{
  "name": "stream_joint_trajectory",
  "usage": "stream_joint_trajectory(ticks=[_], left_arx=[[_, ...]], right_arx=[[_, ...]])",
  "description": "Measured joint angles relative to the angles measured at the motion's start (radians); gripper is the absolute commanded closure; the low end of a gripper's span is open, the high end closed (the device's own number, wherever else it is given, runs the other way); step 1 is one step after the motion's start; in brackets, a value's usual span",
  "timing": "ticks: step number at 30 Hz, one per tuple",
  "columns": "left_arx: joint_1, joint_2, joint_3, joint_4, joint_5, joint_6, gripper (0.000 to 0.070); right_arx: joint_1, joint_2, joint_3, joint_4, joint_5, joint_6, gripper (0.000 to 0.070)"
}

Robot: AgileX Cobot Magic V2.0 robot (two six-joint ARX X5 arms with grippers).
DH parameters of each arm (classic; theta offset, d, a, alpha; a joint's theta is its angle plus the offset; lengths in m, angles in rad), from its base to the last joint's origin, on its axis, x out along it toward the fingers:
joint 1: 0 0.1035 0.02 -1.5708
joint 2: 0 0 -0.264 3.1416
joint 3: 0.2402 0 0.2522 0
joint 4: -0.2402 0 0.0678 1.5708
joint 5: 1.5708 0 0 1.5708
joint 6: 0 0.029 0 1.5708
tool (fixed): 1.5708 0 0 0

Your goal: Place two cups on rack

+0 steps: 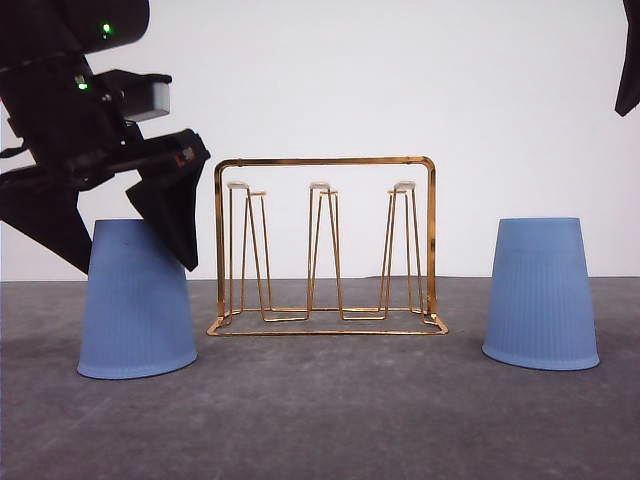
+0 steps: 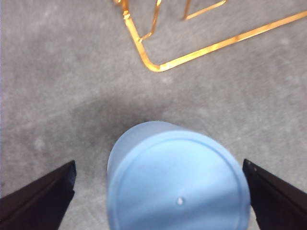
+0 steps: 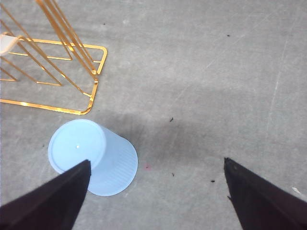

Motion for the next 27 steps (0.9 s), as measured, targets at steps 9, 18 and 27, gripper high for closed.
stream_joint_trajectory(ticks=[9, 18, 27], left_arx=[[0.000, 0.000, 0.009, 0.018, 0.013, -0.012, 0.0314], [-0.004, 0.000, 0.309, -0.163, 0.031, -0.011, 0.0311], [-0.019, -0.008, 0.538, -0.183, 0.030, 0.019, 0.0306]], right_arx=[[0.000, 0.000, 0.000, -0.004, 0.000, 0.000, 0.0136], [0.000, 0.000, 0.000, -0.004, 0.000, 0.000, 0.0136], [0.000, 0.000, 0.000, -0.005, 0.000, -0.001, 0.0136]])
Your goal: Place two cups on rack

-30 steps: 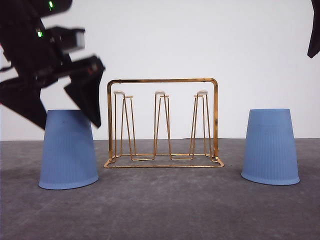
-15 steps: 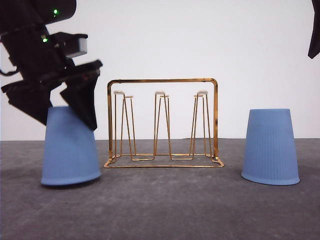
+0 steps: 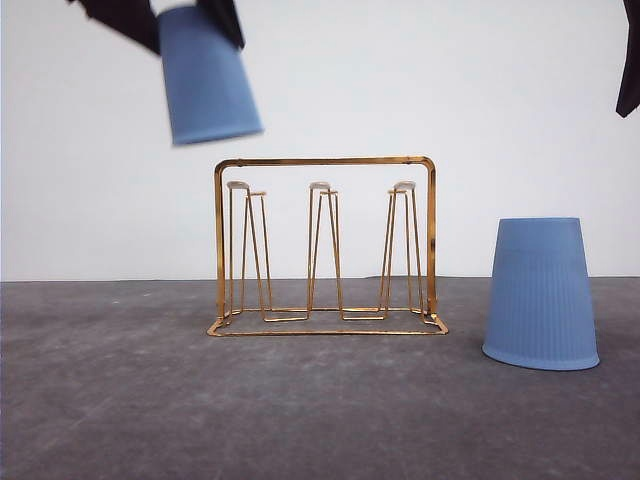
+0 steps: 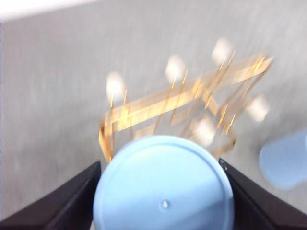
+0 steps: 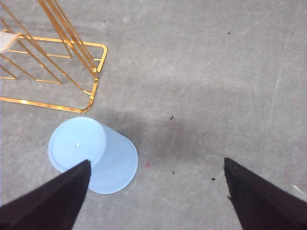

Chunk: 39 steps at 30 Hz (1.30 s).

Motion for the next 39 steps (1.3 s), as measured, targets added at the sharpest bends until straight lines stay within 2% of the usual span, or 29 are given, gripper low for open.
stream_joint_trajectory(ticks=[8, 10, 13, 14, 19, 22, 26, 33, 39], left_arx=[[0.001, 0.139, 0.000, 0.025, -0.008, 0.025, 0.0292], [0.001, 0.195, 0.000, 0.030, -0.008, 0.033, 0.0233], [0.001, 0.264, -0.002, 0.030, -0.007, 0.039, 0.0088], [0.001, 0.281, -0.002, 0.029, -0.007, 0.041, 0.0058], [0.001, 0.315, -0.002, 0.005, -0.006, 0.041, 0.0057], [0.001, 0.313, -0.002, 0.006, -0.006, 0.041, 0.0058], [0.001, 0.290, -0.002, -0.002, -0.006, 0.041, 0.0058], [0.001, 0.111, -0.003, -0.040, -0.006, 0.041, 0.0063], [0.025, -0.021, -0.003, -0.166, -0.017, 0.044, 0.0069]], right_arx=[[0.000, 0.000, 0.000, -0.022, 0.000, 0.000, 0.0136], [0.000, 0.000, 0.000, -0.026, 0.000, -0.001, 0.0136], [0.000, 0.000, 0.000, -0.029, 0.000, -0.009, 0.0135], [0.000, 0.000, 0.000, -0.029, 0.000, -0.014, 0.0133], [0.000, 0.000, 0.000, -0.035, -0.007, -0.023, 0.0070], [0.000, 0.000, 0.000, -0.035, -0.055, -0.026, 0.0061], [0.006, 0.000, 0.000, -0.013, -0.124, -0.026, 0.0004], [0.081, 0.021, 0.000, 0.050, -0.150, -0.025, 0.0000], [0.175, 0.126, 0.000, 0.117, -0.124, -0.021, 0.0000]])
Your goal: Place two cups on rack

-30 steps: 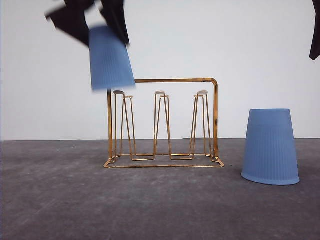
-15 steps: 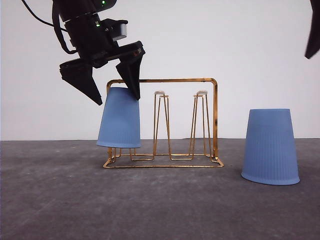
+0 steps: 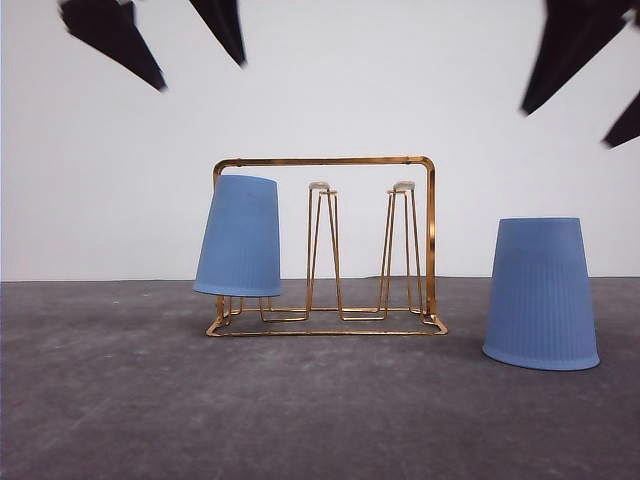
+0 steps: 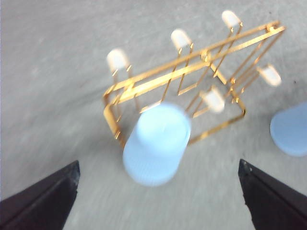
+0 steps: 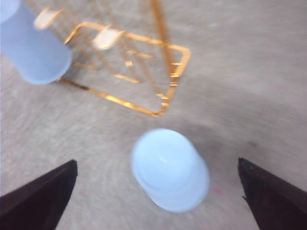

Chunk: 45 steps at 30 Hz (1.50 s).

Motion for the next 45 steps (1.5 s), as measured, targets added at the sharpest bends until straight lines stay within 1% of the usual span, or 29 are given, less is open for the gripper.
stream_joint_trajectory(ticks=[3, 5, 9, 14, 15, 16, 17, 20, 21, 23, 27, 30, 33, 37, 41, 45], left_arx=[[0.038, -0.027, -0.001, -0.091, -0.039, 0.004, 0.0069], [0.070, -0.033, -0.018, -0.127, -0.044, 0.004, 0.0069], [0.112, -0.055, -0.118, -0.131, -0.046, 0.003, 0.0075], [0.119, -0.106, -0.244, -0.130, -0.047, -0.011, 0.0074], [0.119, -0.114, -0.265, -0.129, -0.045, -0.014, 0.0075], [0.118, -0.121, -0.286, -0.128, -0.043, -0.017, 0.0075], [0.116, -0.127, -0.308, -0.128, -0.042, -0.022, 0.0075], [0.106, -0.128, -0.350, -0.122, -0.041, -0.027, 0.0074], [0.105, -0.128, -0.354, -0.121, -0.040, -0.027, 0.0074], [0.103, -0.129, -0.355, -0.110, -0.039, -0.029, 0.0074], [0.103, -0.130, -0.355, -0.079, -0.040, -0.030, 0.0074], [0.103, -0.130, -0.355, -0.077, -0.039, -0.030, 0.0074], [0.103, -0.130, -0.355, -0.077, -0.039, -0.030, 0.0074], [0.103, -0.130, -0.355, -0.076, -0.039, -0.030, 0.0074], [0.103, -0.130, -0.355, -0.076, -0.040, -0.030, 0.0074], [0.103, -0.130, -0.355, -0.076, -0.039, -0.030, 0.0074]], right_arx=[[0.033, 0.060, 0.000, 0.039, 0.043, 0.000, 0.0000], [0.043, 0.104, 0.000, 0.058, 0.060, 0.000, 0.0000], [0.045, 0.190, 0.000, 0.079, 0.085, -0.001, 0.0000], [0.045, 0.283, 0.000, 0.089, 0.082, -0.003, 0.0002], [0.045, 0.298, 0.000, 0.092, 0.081, -0.004, 0.0012], [0.045, 0.311, 0.000, 0.097, 0.081, -0.004, 0.0030], [0.045, 0.325, 0.000, 0.104, 0.081, -0.004, 0.0064], [0.046, 0.346, 0.000, 0.111, 0.081, -0.004, 0.0221], [0.046, 0.347, 0.000, 0.111, 0.079, -0.004, 0.0262], [0.046, 0.348, 0.000, 0.112, 0.066, -0.004, 0.0306], [0.045, 0.345, 0.008, 0.102, 0.053, -0.005, 0.0310], [0.045, 0.327, 0.039, 0.054, 0.048, -0.006, 0.0310], [0.046, 0.269, 0.107, -0.001, 0.028, -0.012, 0.0309], [0.053, 0.168, 0.224, -0.018, -0.010, -0.017, 0.0309], [0.087, 0.105, 0.303, -0.019, -0.032, -0.020, 0.0309], [0.133, 0.123, 0.324, -0.001, -0.024, -0.021, 0.0308]])
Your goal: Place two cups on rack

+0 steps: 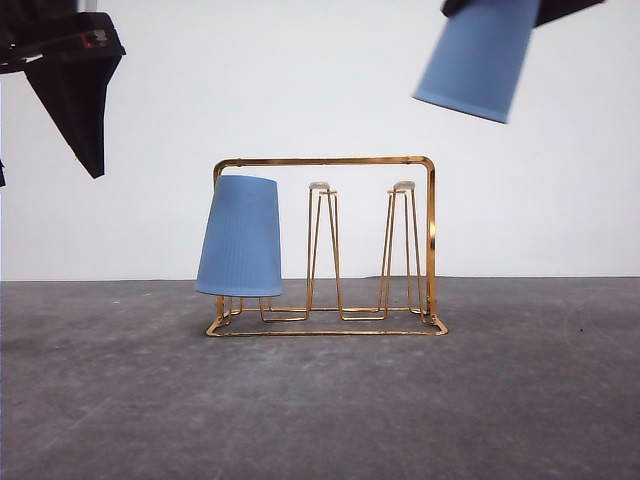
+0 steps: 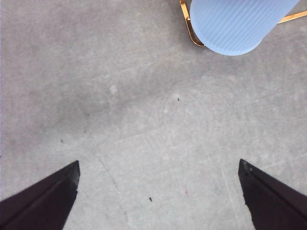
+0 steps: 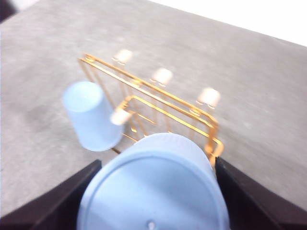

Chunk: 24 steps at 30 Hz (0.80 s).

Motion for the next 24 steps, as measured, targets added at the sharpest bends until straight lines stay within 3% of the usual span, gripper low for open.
stream_joint_trajectory(ticks=[7, 16, 24], left_arx=[[0.000, 0.000, 0.000, 0.000, 0.000, 0.000, 0.0074], [0.000, 0.000, 0.000, 0.000, 0.000, 0.000, 0.0074], [0.000, 0.000, 0.000, 0.000, 0.000, 0.000, 0.0074]], right_arx=[[0.049, 0.119, 0.000, 0.077, 0.080, -0.002, 0.0309], [0.048, 0.325, 0.000, 0.161, 0.108, 0.001, 0.0305], [0.049, 0.417, 0.000, 0.198, 0.105, 0.005, 0.0036]])
